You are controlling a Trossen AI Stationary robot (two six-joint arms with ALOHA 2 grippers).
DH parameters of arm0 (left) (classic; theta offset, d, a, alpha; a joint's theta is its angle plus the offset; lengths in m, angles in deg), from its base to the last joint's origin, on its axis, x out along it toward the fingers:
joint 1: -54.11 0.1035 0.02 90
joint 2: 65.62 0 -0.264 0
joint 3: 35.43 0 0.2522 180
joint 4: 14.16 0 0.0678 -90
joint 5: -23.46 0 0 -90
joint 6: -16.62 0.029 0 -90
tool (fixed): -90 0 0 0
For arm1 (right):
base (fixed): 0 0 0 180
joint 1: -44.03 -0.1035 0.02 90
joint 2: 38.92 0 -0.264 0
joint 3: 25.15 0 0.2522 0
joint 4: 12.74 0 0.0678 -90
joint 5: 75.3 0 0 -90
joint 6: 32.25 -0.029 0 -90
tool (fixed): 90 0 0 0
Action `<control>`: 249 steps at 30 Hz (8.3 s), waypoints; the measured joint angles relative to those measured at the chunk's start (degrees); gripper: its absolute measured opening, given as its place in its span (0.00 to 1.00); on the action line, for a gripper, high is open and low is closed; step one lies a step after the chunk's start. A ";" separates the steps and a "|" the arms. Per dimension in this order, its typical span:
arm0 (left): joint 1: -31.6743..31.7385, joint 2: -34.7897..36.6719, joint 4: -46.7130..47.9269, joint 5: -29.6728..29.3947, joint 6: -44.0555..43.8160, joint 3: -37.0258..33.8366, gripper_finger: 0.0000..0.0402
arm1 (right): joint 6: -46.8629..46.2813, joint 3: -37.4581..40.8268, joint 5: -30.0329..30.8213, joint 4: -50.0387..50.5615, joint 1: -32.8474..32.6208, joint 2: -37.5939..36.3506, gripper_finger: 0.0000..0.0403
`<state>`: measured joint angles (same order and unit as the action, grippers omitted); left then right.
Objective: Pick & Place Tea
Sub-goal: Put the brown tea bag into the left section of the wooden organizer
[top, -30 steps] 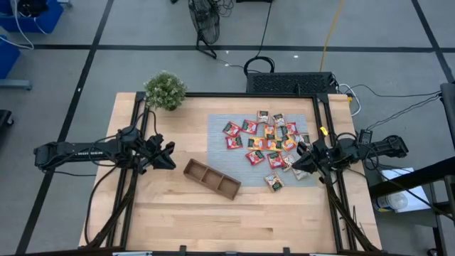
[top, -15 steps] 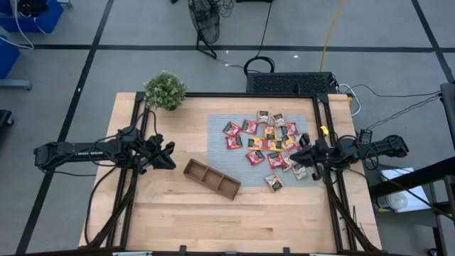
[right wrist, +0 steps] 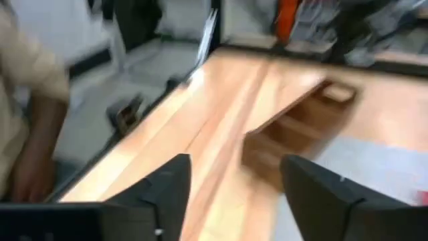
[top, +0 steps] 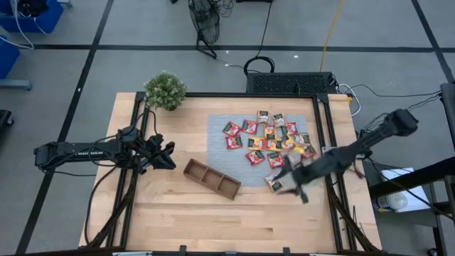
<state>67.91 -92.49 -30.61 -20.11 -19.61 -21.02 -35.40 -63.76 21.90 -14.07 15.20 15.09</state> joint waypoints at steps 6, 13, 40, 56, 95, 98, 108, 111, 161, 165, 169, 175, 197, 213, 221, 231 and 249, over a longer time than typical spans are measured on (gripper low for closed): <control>0.00 -0.02 0.02 0.00 0.00 -0.01 0.12 | -2.04 -19.49 17.30 37.58 -4.45 20.83 0.60; 0.00 -0.02 0.02 0.00 0.00 -0.01 0.12 | -19.76 -24.13 19.70 38.65 -2.62 30.26 0.53; 0.00 -0.02 0.02 0.00 0.00 -0.01 0.12 | -55.08 -24.02 8.54 58.74 -3.48 36.24 0.01; -0.02 -0.01 0.02 0.02 0.00 0.00 0.12 | -45.10 -23.98 16.20 43.34 -4.95 35.86 0.00; 0.00 -0.02 0.02 0.01 0.00 0.00 0.12 | -59.68 -14.83 31.51 50.46 -3.03 29.70 0.00; -0.01 -0.02 0.02 0.00 0.00 0.00 0.12 | -54.49 -13.24 33.13 42.69 -3.03 29.70 0.00; -0.01 -0.02 0.02 0.01 0.00 0.00 0.12 | -32.45 -8.65 25.48 15.13 -2.22 29.60 0.19; -0.02 -0.02 0.02 0.01 0.00 0.00 0.12 | -33.03 -8.65 25.36 13.68 -1.54 28.80 0.30; 0.00 -0.02 0.02 0.00 0.00 -0.01 0.12 | -14.99 -37.86 37.56 36.68 -18.76 30.78 0.00; 0.00 -0.02 0.04 0.01 0.00 -0.01 0.12 | -29.33 -46.15 37.52 53.39 -19.59 37.04 0.00; 0.00 0.00 0.02 0.02 0.00 -0.02 0.12 | -37.61 -45.31 30.06 55.65 -18.46 40.86 0.00; 0.00 0.00 0.02 0.00 0.00 -0.01 0.12 | -34.48 -40.26 22.24 48.91 -16.92 43.21 0.03; 0.00 0.00 0.01 0.00 0.02 -0.01 0.12 | -40.80 -29.01 2.24 53.72 -7.01 42.69 0.51; -0.02 -0.02 0.02 0.02 0.02 -0.02 0.12 | -51.57 -21.59 -0.41 52.42 -6.02 42.80 0.17; -0.02 0.00 0.02 0.02 0.00 -0.01 0.12 | -47.97 -23.42 1.97 53.71 -6.65 42.86 0.04; 0.00 -0.02 0.03 0.00 -0.02 0.00 0.12 | -36.79 -40.01 27.68 67.47 -10.91 42.86 0.03; -0.02 0.00 -0.02 0.02 -6.07 -0.01 0.12 | 30.50 -30.97 57.02 11.98 -4.55 42.93 0.04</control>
<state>67.89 -92.49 -30.64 -20.08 -25.68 -21.03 -4.90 -94.73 78.91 -2.10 10.65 58.02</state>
